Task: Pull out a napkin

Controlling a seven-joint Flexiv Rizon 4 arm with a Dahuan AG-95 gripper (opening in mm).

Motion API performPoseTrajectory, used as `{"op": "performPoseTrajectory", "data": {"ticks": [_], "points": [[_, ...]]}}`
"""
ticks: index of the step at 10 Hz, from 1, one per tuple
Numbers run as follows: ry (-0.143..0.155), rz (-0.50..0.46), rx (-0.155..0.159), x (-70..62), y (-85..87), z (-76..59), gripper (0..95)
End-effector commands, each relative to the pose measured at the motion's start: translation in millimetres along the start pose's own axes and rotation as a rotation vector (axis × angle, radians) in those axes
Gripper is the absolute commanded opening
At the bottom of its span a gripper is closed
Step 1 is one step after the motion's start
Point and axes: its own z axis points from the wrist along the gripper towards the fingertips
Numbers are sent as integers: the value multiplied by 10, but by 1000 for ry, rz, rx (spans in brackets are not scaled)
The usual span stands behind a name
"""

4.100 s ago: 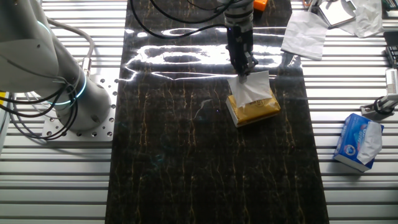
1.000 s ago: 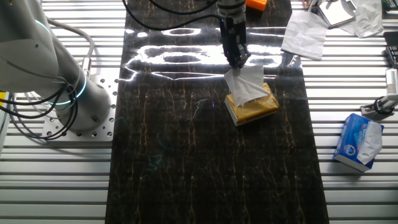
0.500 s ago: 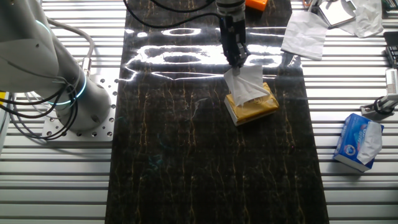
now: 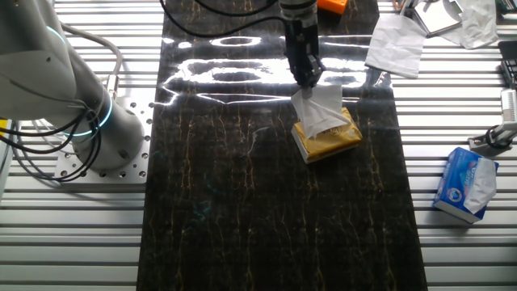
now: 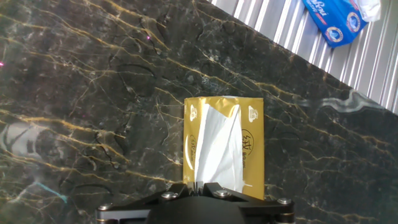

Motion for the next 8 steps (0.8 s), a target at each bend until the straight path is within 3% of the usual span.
{"op": "performPoseTrajectory", "data": {"ticks": [1,2,8], "points": [[-2,6,4,5,-6,2,0],[8,9,13,5,-6,2,0],[11,51,1,-51,56,-36,0]]}}
